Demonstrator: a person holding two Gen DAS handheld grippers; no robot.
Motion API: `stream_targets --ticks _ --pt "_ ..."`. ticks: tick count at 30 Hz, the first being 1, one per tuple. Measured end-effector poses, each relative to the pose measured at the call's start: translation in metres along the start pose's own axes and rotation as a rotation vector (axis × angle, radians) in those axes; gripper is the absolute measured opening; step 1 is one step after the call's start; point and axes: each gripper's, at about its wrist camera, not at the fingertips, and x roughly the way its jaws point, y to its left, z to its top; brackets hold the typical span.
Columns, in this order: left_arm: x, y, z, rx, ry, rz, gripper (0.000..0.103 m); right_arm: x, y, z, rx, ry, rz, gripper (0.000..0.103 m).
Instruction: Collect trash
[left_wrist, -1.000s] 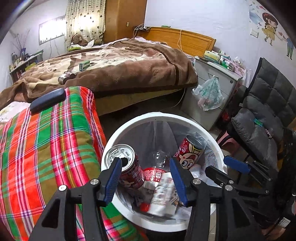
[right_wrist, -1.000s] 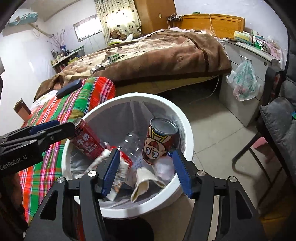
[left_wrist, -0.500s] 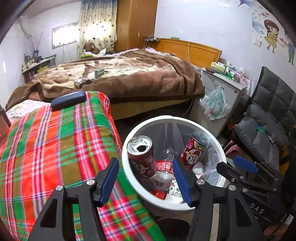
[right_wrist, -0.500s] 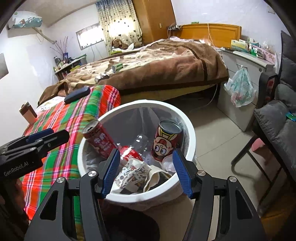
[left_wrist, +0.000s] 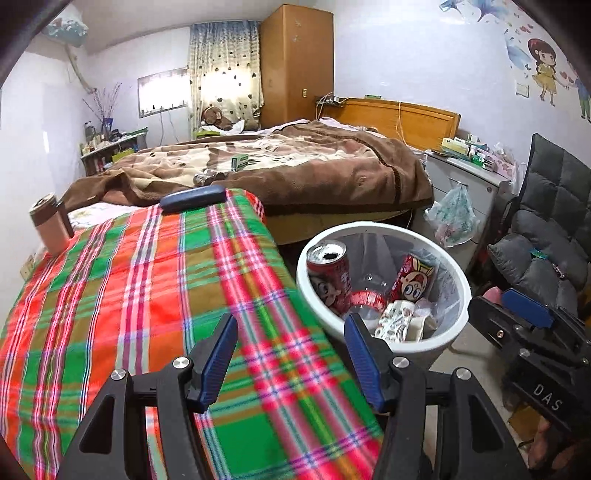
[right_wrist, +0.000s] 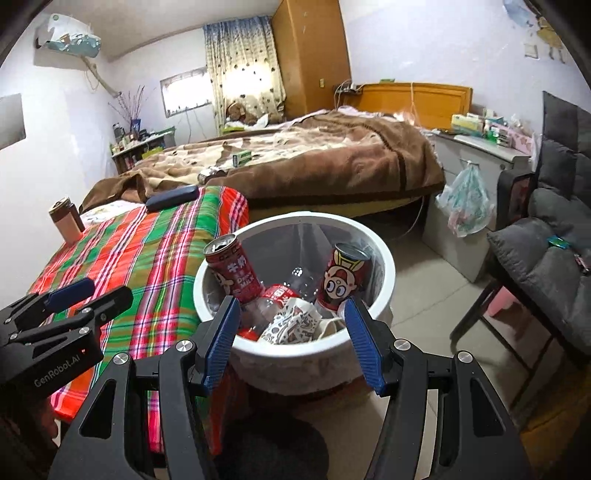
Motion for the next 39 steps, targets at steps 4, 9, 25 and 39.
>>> stream_targets --ticks 4,9,25,39 --pt "-0.010 0.007 -0.014 -0.020 -0.012 0.029 0.060 -0.006 0.004 -0.009 0.020 -0.022 -0.009 0.061" --pt "-0.021 0.010 -0.026 -0.022 -0.031 0.069 0.060 -0.008 0.008 -0.016 0.034 -0.035 0.001 0.061" --pt "-0.043 0.005 -0.044 -0.001 -0.078 0.082 0.060 -0.016 0.022 -0.030 0.008 -0.049 -0.001 0.061" --pt "-0.044 0.003 -0.047 -0.009 -0.068 0.074 0.060 -0.023 0.032 -0.029 -0.019 -0.070 -0.020 0.060"
